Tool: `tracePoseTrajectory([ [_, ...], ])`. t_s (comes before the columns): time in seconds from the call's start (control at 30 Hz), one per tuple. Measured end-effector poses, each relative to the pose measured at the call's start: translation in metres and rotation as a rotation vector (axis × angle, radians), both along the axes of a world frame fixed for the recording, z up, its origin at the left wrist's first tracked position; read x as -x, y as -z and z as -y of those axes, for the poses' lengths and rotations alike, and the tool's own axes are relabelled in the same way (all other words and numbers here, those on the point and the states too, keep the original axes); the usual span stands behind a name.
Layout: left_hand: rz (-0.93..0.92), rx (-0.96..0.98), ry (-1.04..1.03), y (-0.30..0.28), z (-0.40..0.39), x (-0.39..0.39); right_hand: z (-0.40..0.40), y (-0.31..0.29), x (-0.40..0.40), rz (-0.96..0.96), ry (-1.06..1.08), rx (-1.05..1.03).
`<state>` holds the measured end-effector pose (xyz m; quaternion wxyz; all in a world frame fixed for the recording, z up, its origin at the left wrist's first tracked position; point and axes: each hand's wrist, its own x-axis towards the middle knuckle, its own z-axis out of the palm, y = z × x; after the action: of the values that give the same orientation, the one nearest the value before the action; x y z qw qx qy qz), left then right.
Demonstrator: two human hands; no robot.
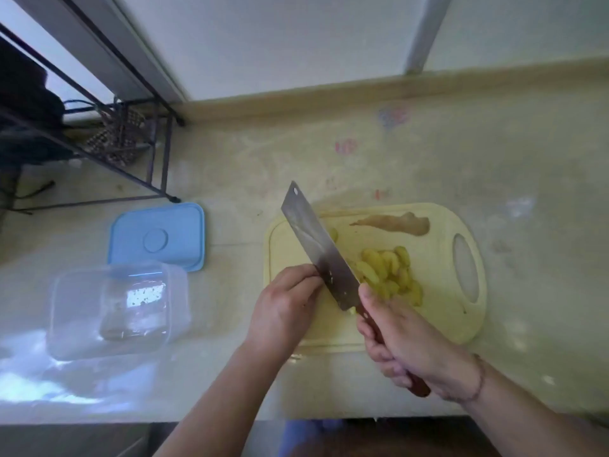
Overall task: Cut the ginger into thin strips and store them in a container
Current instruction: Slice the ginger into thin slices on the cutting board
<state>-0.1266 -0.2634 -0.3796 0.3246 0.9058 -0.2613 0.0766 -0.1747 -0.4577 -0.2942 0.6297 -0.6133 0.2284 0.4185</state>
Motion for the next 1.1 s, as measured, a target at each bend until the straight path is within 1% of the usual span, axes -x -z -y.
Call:
tracePoseTrajectory([
  [0.07, 0.02, 0.013, -0.02, -0.005, -0.007, 0.006, 0.002, -0.008, 0.001, 0.063, -0.035, 0.052],
  [0.1, 0.031, 0.054, -0.076, -0.011, -0.013, 0.012, 0.002, -0.011, 0.003, 0.151, -0.085, 0.13],
  [0.17, 0.088, 0.181, -0.24, -0.029, -0.026, 0.029, 0.002, -0.016, 0.006, 0.392, -0.249, 0.361],
  [0.2, 0.14, 0.224, -0.29, -0.04, -0.03, 0.037, 0.002, -0.018, 0.009, 0.481, -0.341, 0.461],
  [0.23, 0.195, 0.233, -0.29, -0.052, -0.031, 0.044, 0.002, -0.019, 0.011, 0.533, -0.437, 0.548],
  [0.3, 0.263, 0.162, -0.163, -0.071, -0.027, 0.051, 0.001, -0.024, 0.015, 0.611, -0.615, 0.718],
  [0.33, 0.25, 0.097, -0.08, -0.076, -0.023, 0.05, 0.002, -0.025, 0.016, 0.656, -0.692, 0.795],
  [0.4, 0.149, -0.039, 0.031, -0.08, -0.015, 0.044, 0.002, -0.03, 0.019, 0.706, -0.824, 0.888],
  [0.53, -0.031, -0.287, 0.049, -0.073, 0.002, 0.034, 0.002, -0.036, 0.023, 0.766, -1.0, 0.974],
  [0.57, -0.068, -0.313, 0.041, -0.071, 0.006, 0.032, 0.003, -0.035, 0.023, 0.784, -1.025, 0.984],
  [0.63, -0.127, -0.305, 0.02, -0.068, 0.014, 0.03, 0.003, -0.033, 0.026, 0.815, -1.058, 0.991],
  [0.7, -0.127, -0.303, 0.003, -0.064, 0.018, 0.028, 0.002, -0.03, 0.028, 0.842, -1.074, 1.004],
  [0.93, -0.051, -0.41, -0.061, -0.048, 0.021, 0.019, -0.001, -0.023, 0.027, 0.908, -1.108, 0.992],
  [1.03, -0.057, -0.434, -0.098, -0.041, 0.021, 0.008, -0.003, -0.018, 0.028, 0.904, -1.111, 0.987],
  [1.1, -0.113, -0.462, -0.106, -0.042, 0.021, 0.003, -0.002, -0.017, 0.028, 0.901, -1.118, 0.975],
])
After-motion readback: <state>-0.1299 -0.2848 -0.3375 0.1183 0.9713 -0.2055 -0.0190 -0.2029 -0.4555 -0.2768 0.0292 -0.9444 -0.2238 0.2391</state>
